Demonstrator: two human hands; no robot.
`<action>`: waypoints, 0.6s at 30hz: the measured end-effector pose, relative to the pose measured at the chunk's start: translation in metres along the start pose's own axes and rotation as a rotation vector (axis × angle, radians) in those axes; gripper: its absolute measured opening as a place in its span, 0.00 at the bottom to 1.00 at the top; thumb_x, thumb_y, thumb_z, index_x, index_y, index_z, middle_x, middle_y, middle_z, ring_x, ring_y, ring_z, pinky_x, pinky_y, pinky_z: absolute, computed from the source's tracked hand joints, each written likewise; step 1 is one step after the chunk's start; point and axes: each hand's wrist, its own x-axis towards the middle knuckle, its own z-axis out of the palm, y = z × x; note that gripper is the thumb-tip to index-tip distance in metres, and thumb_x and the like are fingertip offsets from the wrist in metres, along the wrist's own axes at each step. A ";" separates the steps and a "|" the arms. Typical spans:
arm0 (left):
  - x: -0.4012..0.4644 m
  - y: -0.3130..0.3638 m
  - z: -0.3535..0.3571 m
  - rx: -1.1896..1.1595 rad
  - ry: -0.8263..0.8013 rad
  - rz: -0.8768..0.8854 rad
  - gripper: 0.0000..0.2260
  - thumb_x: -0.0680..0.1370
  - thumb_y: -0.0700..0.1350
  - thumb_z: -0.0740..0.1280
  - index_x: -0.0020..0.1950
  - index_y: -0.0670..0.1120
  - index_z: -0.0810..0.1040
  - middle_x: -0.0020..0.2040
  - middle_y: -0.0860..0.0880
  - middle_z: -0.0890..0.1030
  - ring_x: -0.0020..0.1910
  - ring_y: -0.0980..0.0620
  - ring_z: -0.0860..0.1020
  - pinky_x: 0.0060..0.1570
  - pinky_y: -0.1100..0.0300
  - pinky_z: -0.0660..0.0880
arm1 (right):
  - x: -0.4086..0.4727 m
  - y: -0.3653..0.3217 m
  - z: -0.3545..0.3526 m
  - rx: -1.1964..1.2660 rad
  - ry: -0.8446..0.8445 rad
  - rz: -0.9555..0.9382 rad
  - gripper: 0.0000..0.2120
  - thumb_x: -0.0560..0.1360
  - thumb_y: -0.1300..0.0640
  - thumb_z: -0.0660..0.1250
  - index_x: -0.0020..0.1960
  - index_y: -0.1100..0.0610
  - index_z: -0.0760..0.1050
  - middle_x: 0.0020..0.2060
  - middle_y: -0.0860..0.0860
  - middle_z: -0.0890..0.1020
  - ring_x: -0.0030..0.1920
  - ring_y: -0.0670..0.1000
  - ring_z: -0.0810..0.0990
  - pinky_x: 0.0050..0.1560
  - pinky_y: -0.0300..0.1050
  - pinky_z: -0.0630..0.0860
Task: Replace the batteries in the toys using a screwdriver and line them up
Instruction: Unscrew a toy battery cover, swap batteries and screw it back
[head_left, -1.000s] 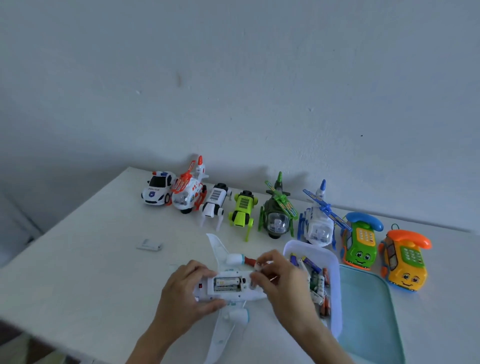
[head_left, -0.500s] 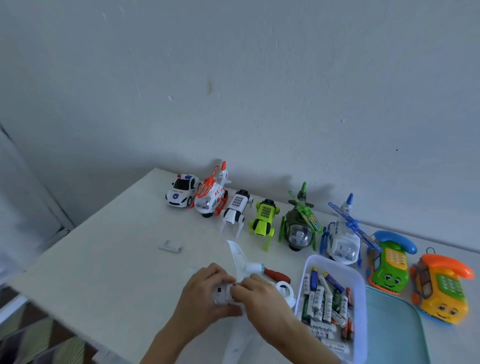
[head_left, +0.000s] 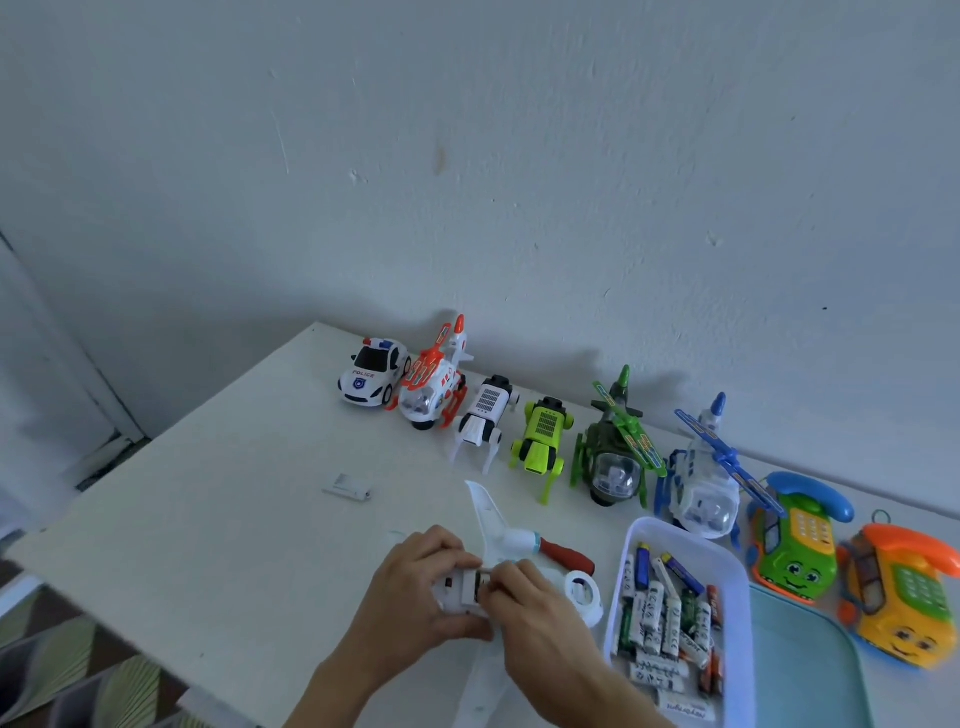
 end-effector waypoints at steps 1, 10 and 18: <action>0.000 0.001 0.001 0.004 -0.005 0.009 0.27 0.56 0.67 0.76 0.50 0.55 0.82 0.48 0.65 0.72 0.44 0.63 0.73 0.46 0.67 0.70 | 0.001 -0.001 -0.002 -0.008 -0.025 0.021 0.07 0.64 0.58 0.58 0.34 0.53 0.76 0.36 0.47 0.74 0.38 0.46 0.66 0.35 0.38 0.69; -0.020 -0.051 -0.057 -0.007 -0.012 -0.109 0.30 0.54 0.71 0.75 0.50 0.56 0.84 0.50 0.67 0.72 0.46 0.63 0.74 0.46 0.70 0.71 | 0.091 -0.034 -0.035 0.204 -0.054 0.182 0.14 0.76 0.65 0.59 0.52 0.57 0.82 0.49 0.50 0.79 0.49 0.50 0.76 0.50 0.42 0.73; -0.035 -0.069 -0.084 0.036 -0.013 -0.130 0.31 0.55 0.73 0.73 0.50 0.57 0.83 0.47 0.68 0.72 0.44 0.65 0.72 0.43 0.72 0.68 | 0.216 -0.044 0.024 0.108 -0.353 0.167 0.09 0.75 0.62 0.66 0.54 0.60 0.79 0.53 0.55 0.80 0.54 0.54 0.77 0.53 0.45 0.74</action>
